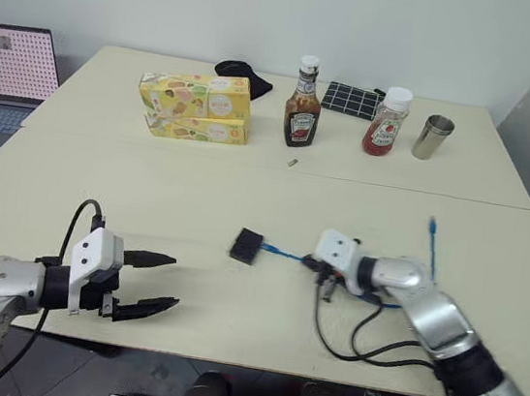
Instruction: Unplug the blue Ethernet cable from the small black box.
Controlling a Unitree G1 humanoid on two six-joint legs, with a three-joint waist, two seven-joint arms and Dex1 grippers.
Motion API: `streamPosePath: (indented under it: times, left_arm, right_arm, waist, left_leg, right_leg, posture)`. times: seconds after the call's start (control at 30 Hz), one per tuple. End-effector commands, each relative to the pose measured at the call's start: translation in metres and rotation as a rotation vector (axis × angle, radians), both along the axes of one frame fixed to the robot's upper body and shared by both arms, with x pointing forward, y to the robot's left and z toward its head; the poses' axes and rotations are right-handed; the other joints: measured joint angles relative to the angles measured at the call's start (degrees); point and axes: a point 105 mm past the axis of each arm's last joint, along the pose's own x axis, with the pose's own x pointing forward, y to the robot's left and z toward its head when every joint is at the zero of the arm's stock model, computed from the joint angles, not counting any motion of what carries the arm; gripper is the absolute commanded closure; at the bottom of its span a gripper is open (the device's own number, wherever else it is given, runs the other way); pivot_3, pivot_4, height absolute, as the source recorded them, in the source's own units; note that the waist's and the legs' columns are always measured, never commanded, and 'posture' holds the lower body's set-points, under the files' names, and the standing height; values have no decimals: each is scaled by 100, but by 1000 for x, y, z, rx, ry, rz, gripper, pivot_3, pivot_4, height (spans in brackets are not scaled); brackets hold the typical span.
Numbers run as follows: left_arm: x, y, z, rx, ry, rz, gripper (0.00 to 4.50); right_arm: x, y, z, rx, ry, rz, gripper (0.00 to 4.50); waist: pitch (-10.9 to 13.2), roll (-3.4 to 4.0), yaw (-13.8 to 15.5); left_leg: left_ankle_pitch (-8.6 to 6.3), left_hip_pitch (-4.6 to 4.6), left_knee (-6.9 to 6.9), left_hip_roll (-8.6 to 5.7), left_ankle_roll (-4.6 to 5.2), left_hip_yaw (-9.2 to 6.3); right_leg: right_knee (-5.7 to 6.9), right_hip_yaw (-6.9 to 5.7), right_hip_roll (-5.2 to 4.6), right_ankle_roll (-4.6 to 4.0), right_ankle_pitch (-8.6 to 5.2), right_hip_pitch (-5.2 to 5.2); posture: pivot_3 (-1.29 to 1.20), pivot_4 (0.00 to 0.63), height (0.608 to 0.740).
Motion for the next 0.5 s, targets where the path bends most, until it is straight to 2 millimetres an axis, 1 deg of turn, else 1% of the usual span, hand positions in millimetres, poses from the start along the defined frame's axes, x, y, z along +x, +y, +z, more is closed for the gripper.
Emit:
streamPosePath:
  times: [0.03, 0.13, 0.17, 0.2, 0.3, 0.33, 0.4, 0.5]
  left_arm:
    - [-1, -14, 7, -31, -25, -42, 739]
    - [1, -20, 10, -58, -25, -49, 739]
    - [2, -23, 10, -65, -25, -53, 739]
    - [3, -25, 11, -72, -25, -55, 739]
    - [4, -29, 14, -88, -19, -64, 739]
    - [3, -31, 15, -95, -13, -69, 739]
    - [3, -33, 17, -101, -7, -76, 739]
    - [4, -34, 19, -100, -6, -78, 739]
  right_arm:
    - [-11, -43, -10, -81, 87, -58, 4433]
    - [-20, -44, -11, -81, 119, -39, 4433]
    - [-21, -43, -11, -74, 129, -35, 4006]
    - [-22, -41, -11, -66, 136, -31, 3906]
    - [-19, -33, -6, -7, 137, -50, 3104]
    - [-18, -28, -2, 34, 146, -64, 2919]
    - [-15, -18, 6, 117, 163, -95, 2357]
    - [-5, -7, 6, 189, 174, -153, 1639]
  waist:
    - [0, 0, 13]
    - [-1, 0, 8]
    - [-1, 0, 8]
    - [-1, -1, 6]
    - [-1, -1, -12]
    - [-1, -1, -17]
    - [-1, -2, -38]
    - [1, 2, -141]
  left_leg:
    - [0, -1, 0, 1, 0, -2]
    - [-1, -2, -3, 4, 1, 1]
    - [-1, -2, -3, 4, 1, 0]
    - [-1, -2, -3, 5, 1, -2]
    - [-1, 0, -3, 5, 1, 1]
    - [-1, 0, -3, 5, 1, 1]
    - [-1, -1, -4, 6, 1, 0]
    - [-1, -1, -6, 8, 1, -3]
  right_leg:
    - [-6, -1, 3, 0, 0, 1]
    - [-11, 2, 6, 0, 0, 2]
    - [-11, 3, 7, 0, 0, 2]
    - [-10, 3, 8, -1, 0, 2]
    - [-11, 3, 10, -1, 0, 2]
    - [-11, 3, 11, -1, 0, 1]
    - [-11, 3, 11, -2, 0, 0]
    - [-7, 6, 13, -4, 0, -3]
  posture:
    - [0, 150, 740]
    - [0, 150, 740]
    - [0, 150, 740]
    - [0, 150, 740]
    - [0, 150, 740]
    - [0, 150, 740]
    - [0, 150, 740]
    - [0, 150, 740]
